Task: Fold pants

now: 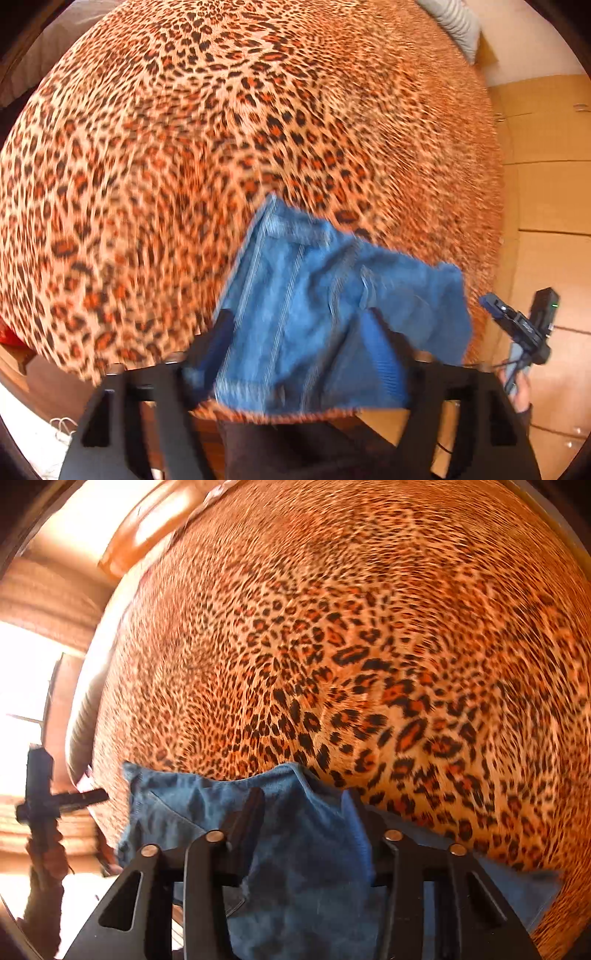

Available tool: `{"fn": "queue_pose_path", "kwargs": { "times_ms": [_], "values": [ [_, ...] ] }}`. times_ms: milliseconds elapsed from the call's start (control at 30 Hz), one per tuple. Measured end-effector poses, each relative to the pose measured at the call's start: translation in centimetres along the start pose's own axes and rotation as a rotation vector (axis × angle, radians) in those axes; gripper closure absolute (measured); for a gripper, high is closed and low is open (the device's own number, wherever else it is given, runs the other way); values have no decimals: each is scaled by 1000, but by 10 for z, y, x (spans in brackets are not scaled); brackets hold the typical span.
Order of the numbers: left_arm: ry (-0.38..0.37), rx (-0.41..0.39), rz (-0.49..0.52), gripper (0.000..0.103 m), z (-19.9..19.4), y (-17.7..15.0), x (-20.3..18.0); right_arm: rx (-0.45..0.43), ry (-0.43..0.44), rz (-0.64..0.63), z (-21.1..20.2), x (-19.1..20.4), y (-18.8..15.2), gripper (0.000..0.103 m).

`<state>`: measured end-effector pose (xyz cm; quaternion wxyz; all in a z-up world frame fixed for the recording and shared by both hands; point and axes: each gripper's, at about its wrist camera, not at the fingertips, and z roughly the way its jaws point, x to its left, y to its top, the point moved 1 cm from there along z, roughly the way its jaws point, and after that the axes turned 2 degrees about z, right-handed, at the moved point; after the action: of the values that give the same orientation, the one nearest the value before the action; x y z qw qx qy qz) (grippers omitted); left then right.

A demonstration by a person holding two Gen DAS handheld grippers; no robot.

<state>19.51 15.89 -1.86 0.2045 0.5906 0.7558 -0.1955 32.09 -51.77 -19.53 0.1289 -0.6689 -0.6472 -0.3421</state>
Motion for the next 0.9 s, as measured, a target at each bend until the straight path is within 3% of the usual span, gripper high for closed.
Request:
{"fn": "queue_pose_path", "kwargs": {
  "times_ms": [100, 200, 300, 400, 533, 700, 767, 833, 900],
  "values": [
    [-88, 64, -9, 24, 7, -39, 4, -25, -11, 174, -35, -54, -43, 46],
    [-161, 133, -77, 25, 31, -69, 21, -33, -44, 401, -58, -115, -114, 45],
    [-152, 189, -184, 31, 60, -73, 42, -51, -59, 614, -71, -163, -185, 39],
    [-148, 212, -254, 33, 78, -64, 54, -78, -80, 797, -70, -201, -238, 39],
    [-70, 210, -208, 33, 81, -51, 45, -162, -40, 937, -54, -217, -271, 39],
    [-25, 192, -214, 34, 86, -42, 35, -242, 135, 976, -22, -205, -282, 39],
    [-2, 175, -214, 42, 81, -40, 31, -292, 112, 950, -26, -196, -282, 46],
    [27, 158, -200, 44, 81, -50, 28, -369, 170, 897, -34, -188, -275, 100],
    [61, 146, -194, 48, 96, -49, 9, -326, 82, 850, -31, -190, -257, 96]
  ]
}}
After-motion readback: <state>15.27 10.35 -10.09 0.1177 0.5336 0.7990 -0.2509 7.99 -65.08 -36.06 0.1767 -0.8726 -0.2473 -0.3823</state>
